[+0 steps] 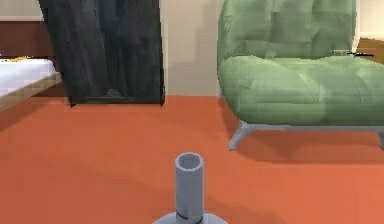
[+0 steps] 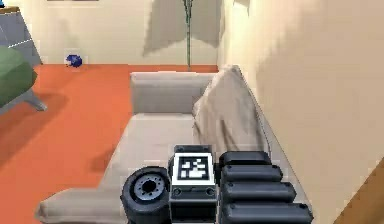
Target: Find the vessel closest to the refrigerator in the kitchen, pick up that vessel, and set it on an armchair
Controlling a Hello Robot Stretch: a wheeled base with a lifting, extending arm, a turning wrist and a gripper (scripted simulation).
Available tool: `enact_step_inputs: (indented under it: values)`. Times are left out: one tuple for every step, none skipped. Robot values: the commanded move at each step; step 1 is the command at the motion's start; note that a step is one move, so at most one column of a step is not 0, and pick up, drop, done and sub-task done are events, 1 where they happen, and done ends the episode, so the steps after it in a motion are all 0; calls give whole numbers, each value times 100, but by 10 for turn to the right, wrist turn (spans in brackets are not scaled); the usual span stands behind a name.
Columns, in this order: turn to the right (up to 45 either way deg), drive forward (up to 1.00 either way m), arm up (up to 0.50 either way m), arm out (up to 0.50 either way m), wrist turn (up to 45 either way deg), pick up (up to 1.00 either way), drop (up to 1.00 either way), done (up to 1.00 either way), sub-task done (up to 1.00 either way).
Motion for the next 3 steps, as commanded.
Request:
enact_step_inputs:
  values:
    - [0,80,0,0,0,0,0,0,0]
    - [450,0,0,0,0,0,0,0,0]
    - [240,0,0,0,0,0,0,0,0]
